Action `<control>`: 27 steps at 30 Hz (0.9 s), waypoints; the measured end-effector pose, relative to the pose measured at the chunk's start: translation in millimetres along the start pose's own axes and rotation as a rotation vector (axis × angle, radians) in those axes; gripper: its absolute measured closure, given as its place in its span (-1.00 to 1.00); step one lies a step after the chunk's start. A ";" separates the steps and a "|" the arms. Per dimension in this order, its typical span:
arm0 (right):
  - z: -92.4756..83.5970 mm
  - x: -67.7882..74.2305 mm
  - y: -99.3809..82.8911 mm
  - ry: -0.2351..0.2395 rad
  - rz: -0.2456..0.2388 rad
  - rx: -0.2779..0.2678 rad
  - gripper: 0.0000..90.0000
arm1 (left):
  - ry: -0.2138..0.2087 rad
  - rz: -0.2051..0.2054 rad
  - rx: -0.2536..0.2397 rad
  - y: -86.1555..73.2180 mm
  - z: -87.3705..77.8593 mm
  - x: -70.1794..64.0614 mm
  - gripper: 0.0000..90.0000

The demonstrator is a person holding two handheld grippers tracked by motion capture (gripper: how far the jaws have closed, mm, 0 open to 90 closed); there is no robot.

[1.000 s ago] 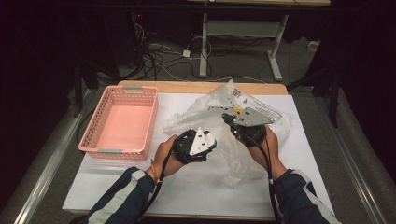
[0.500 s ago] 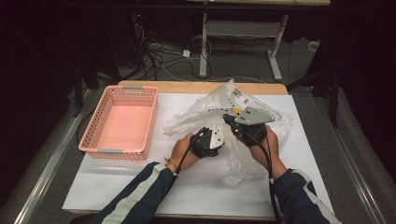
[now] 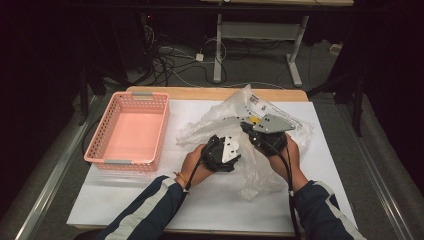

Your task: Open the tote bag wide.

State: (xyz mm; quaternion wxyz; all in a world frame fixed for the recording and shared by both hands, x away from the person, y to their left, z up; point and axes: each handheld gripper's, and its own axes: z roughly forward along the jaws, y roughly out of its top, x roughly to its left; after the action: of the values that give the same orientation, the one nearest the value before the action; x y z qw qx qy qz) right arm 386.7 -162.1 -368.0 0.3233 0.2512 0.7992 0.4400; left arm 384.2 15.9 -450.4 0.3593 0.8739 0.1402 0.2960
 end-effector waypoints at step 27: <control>-9.3 -3.9 -3.8 0.012 -0.022 0.028 1.00 | 0.173 -0.153 -0.026 -40.6 -92.6 43.4 -0.52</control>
State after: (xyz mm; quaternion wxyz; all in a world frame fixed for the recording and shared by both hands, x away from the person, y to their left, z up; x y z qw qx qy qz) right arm 382.0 -171.6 -366.4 0.3199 0.2444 0.8098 0.4268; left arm 359.7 114.8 -408.7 0.3787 0.8270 0.2329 0.3440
